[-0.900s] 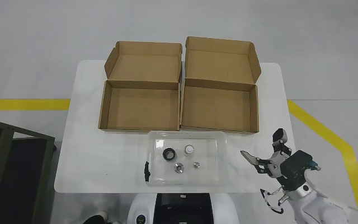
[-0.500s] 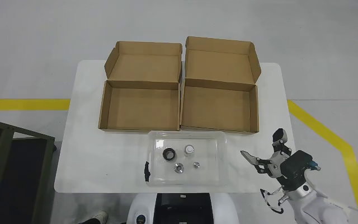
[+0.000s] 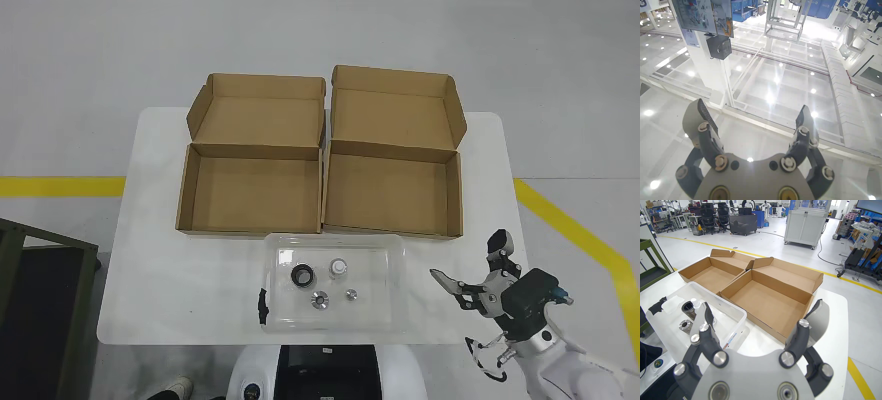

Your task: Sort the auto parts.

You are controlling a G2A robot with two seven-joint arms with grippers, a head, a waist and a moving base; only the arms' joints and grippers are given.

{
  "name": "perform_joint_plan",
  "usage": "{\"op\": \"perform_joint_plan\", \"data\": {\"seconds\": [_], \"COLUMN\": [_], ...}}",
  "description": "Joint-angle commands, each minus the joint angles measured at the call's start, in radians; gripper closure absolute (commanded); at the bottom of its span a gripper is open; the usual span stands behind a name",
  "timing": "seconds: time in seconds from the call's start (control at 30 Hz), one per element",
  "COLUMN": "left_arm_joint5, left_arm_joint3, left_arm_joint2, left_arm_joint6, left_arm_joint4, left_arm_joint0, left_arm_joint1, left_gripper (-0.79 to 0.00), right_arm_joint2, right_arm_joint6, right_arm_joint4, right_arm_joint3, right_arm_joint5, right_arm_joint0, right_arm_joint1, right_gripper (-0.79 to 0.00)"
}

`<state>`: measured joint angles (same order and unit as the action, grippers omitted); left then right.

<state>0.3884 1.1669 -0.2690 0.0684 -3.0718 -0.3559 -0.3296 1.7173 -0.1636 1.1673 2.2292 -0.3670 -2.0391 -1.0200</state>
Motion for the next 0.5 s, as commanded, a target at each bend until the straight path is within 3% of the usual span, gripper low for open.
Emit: {"op": "perform_joint_plan", "data": {"seconds": [0.0, 0.23, 0.47], "left_arm_joint5": [0.0, 0.0, 0.0], "left_arm_joint3": [0.0, 0.0, 0.0], "left_arm_joint2": [0.0, 0.0, 0.0], "left_arm_joint6": [0.0, 0.0, 0.0], "left_arm_joint4": [0.0, 0.0, 0.0], "left_arm_joint0": [0.0, 0.0, 0.0], "left_arm_joint1": [0.0, 0.0, 0.0], "left_gripper": [-0.785, -0.785, -0.785], "right_arm_joint2": [-0.014, -0.103, -0.263], "right_arm_joint6": [0.031, 0.134, 0.272], "right_arm_joint4": [0.031, 0.086, 0.117], "right_arm_joint3": [0.005, -0.015, -0.032], "right_arm_joint5": [-0.057, -0.148, -0.217], "right_arm_joint0": [0.03, 0.134, 0.263], "right_arm_joint1": [0.003, 0.006, 0.002], "right_gripper": [-0.785, -0.785, -0.785]}}
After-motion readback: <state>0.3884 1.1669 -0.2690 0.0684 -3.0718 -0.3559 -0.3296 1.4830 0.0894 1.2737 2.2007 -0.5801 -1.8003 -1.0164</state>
